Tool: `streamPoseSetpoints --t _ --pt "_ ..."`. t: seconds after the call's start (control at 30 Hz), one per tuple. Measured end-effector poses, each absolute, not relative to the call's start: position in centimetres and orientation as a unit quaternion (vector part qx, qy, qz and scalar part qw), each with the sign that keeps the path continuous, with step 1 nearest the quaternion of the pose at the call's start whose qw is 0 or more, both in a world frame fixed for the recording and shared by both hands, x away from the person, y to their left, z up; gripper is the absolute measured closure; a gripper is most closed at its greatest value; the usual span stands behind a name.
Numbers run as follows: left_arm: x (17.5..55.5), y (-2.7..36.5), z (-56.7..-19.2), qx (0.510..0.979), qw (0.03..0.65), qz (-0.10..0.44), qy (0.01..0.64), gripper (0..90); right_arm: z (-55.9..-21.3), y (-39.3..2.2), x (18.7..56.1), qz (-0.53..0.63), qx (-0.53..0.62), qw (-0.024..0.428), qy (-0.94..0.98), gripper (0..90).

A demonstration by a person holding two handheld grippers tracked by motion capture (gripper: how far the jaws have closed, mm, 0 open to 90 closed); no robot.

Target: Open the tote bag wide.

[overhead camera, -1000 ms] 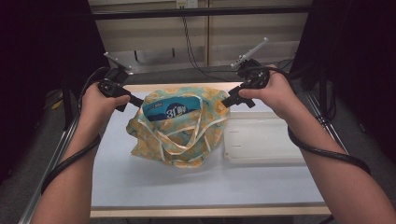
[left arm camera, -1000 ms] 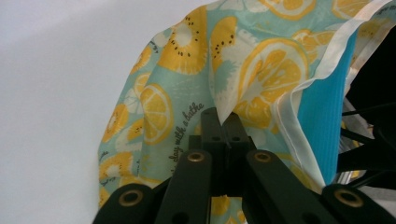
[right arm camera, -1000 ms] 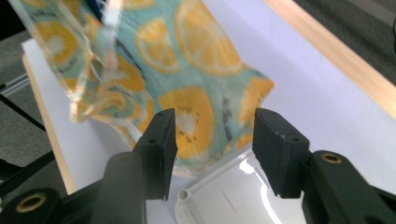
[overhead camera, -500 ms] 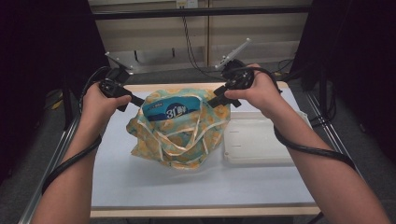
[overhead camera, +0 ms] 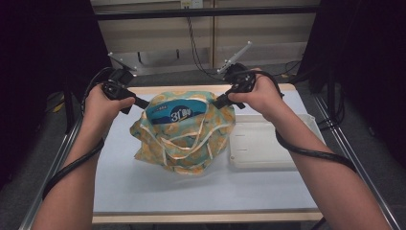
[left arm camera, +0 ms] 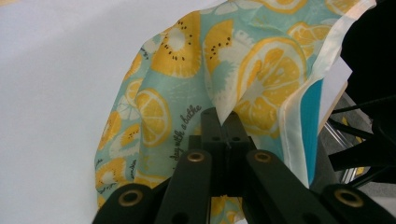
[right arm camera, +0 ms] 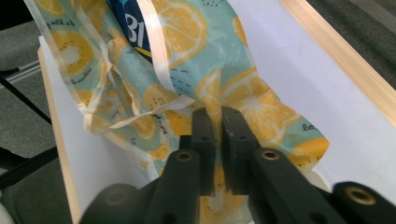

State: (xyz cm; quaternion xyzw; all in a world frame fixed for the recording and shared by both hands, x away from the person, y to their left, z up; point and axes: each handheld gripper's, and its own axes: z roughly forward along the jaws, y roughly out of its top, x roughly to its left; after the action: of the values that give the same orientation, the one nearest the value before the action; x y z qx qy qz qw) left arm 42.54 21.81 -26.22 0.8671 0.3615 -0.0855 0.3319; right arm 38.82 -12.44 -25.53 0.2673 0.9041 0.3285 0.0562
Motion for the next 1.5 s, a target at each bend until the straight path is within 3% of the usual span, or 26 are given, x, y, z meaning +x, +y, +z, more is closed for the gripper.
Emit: streamPoseSetpoints --t 0.07,0.33,0.63,1.07,1.27,1.4,1.5 --pt "42.4 21.9 -26.0 0.863 0.339 -0.081 0.365 90.0 -25.1 -12.6 38.6 0.333 0.269 0.05 0.902 89.9" --pt "42.1 22.3 -24.1 0.864 0.354 -0.068 0.351 90.0 -22.5 -13.7 38.4 0.374 0.286 0.045 0.881 90.0" --pt "42.9 21.9 -22.8 0.851 0.381 -0.064 0.355 90.0 -22.1 -13.7 39.8 0.401 0.31 0.041 0.861 90.0" --pt "45.1 21.8 -28.1 0.836 0.366 -0.105 0.395 88.8 -26.2 -13.0 42.1 0.382 0.347 0.021 0.856 90.0" --pt "44.7 21.7 -28.1 0.844 0.358 -0.105 0.385 78.4 -27.1 -13.4 41.9 0.375 0.349 0.015 0.859 90.0" --pt "43.8 21.8 -26.9 0.835 0.359 -0.088 0.407 59.6 -26.9 -13.5 41.6 0.375 0.347 0.018 0.86 90.0" --pt "43.3 22.3 -26.2 0.846 0.353 -0.082 0.391 53.1 -27.0 -13.5 41.4 0.374 0.347 0.017 0.86 90.0"
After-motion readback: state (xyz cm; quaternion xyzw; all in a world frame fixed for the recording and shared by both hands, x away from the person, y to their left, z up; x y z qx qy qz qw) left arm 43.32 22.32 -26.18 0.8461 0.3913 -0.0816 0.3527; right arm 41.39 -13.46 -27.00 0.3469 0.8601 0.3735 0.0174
